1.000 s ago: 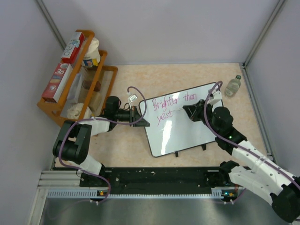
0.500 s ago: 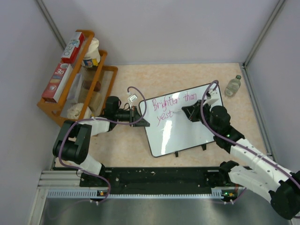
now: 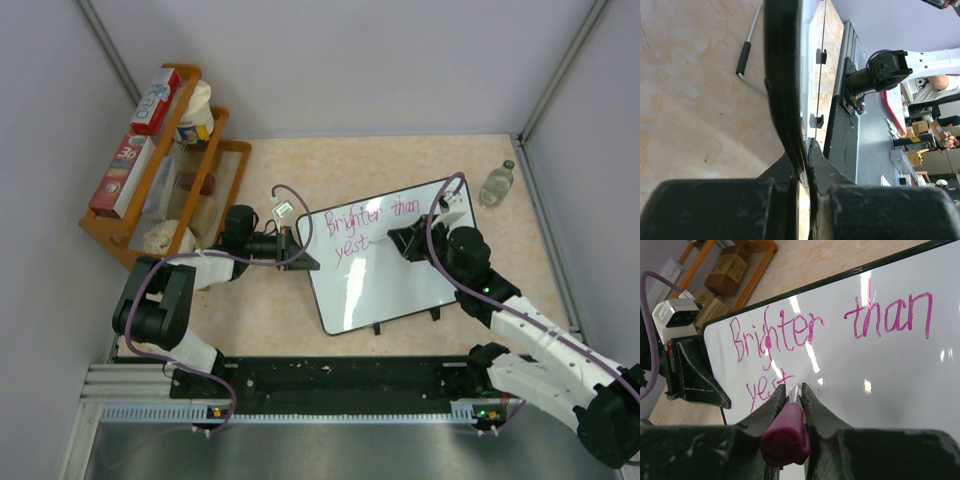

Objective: Write a sentence on the whiteboard
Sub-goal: Write with the whiteboard marker on the whiteboard.

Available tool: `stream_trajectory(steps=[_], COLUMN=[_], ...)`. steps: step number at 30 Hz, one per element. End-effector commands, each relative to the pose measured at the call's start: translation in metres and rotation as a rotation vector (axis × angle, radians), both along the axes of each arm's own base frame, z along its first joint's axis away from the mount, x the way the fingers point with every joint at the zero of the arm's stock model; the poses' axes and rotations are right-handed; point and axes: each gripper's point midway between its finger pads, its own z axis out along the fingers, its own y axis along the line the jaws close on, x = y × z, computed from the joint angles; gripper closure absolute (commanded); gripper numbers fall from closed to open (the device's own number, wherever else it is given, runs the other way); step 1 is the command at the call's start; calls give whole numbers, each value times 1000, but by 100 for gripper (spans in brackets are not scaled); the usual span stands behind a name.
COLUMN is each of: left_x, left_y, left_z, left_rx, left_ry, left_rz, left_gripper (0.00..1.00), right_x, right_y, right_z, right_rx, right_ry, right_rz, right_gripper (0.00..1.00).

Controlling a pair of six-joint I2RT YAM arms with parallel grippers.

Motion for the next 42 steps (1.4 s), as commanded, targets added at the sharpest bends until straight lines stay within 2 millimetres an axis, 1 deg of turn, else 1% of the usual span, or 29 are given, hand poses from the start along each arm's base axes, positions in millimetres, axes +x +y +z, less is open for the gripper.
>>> stream_trajectory(steps=[1,10,14,21,29,35,42], left_x=[3,3,3,4,3,3,3], left_y=[-1,-1,-1,-1,-1,-1,-1], left_z=[-27,-28,-28,-27,-27,-27,-27], left_rx=[75,76,76,76,74,74,74], left_ry=[-155,-154,-155,-157,-155,-156,-155], left_rz=[4,5,5,5,2,2,2], left_gripper=[100,100,100,100,100,100,100], right_x=[6,12,13,15,17,14,7], right_y=[-6,-19,-23,-22,-12,-6,-8], right_z=[1,3,7,11,22,12,-3], right_rx=[-5,-14,-5,8,34,24,5], right_ry=[-14,-17,-33,-38,-66,-38,-5], right_rz=[-38,-94,-111,-114,-69,-31,-26], right_gripper=[100,100,100,100,100,100,100])
